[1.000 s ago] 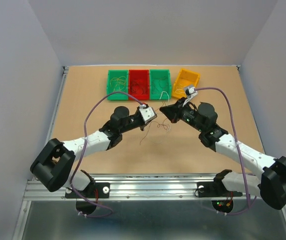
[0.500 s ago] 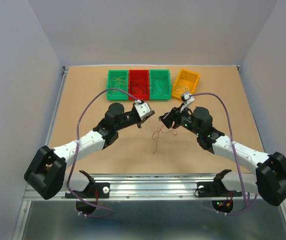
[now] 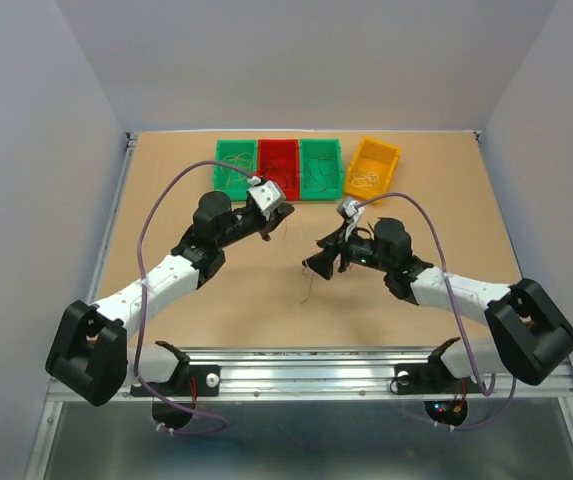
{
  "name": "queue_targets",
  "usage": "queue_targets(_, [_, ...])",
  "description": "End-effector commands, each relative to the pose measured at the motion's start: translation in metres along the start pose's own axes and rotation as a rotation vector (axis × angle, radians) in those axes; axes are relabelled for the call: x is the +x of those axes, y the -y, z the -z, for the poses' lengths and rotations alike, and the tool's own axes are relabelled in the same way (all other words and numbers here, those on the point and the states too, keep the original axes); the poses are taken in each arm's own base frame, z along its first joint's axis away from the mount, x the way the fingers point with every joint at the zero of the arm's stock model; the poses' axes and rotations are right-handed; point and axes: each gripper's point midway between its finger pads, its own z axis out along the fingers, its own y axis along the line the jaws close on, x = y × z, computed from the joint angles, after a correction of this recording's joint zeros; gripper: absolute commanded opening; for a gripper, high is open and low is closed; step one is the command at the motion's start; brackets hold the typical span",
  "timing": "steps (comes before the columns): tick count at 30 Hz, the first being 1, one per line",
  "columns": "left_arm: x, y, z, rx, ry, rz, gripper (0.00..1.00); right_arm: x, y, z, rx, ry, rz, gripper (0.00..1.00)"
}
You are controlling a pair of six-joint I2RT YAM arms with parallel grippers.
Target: Untangle the cables
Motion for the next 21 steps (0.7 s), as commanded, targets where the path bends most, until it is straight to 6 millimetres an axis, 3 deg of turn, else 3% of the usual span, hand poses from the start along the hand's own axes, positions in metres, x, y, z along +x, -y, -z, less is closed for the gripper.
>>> queue_targets(1, [-0.044,-0.004,0.005,0.006,0.094,-0.008,0.0,0.003,-0.015,-0.014,-0.128,0.004,0.119,0.83])
queue_targets(7, [-0.043,-0.004,0.005,0.022,0.087,-0.001,0.0,0.02,-0.004,-0.051,-0.137,-0.05,0.111,0.8])
queue_targets(12, [-0.045,-0.006,0.007,0.01,0.092,-0.001,0.0,0.03,-0.003,-0.079,-0.155,-0.078,0.104,0.72])
queue_targets(14, [-0.045,-0.009,0.009,-0.006,0.093,-0.005,0.0,0.029,0.001,-0.088,-0.151,-0.075,0.098,0.6])
queue_targets(16, [-0.046,-0.012,0.01,-0.023,0.094,-0.005,0.0,0.03,-0.004,-0.091,-0.189,-0.079,0.091,0.4])
queue_targets(17, [-0.045,-0.017,0.01,-0.048,0.09,-0.006,0.0,0.029,-0.009,-0.091,-0.217,-0.08,0.089,0.13])
queue_targets(18, [-0.043,-0.02,0.009,-0.066,0.083,-0.003,0.0,0.028,-0.014,-0.089,-0.244,-0.077,0.089,0.03])
queue_targets(20, [-0.041,-0.032,0.01,-0.128,0.075,-0.002,0.0,0.012,-0.031,-0.08,-0.311,-0.025,0.103,0.01])
queue_targets(21, [-0.037,-0.037,0.008,-0.144,0.063,0.003,0.0,0.014,-0.036,-0.072,-0.324,-0.018,0.102,0.01])
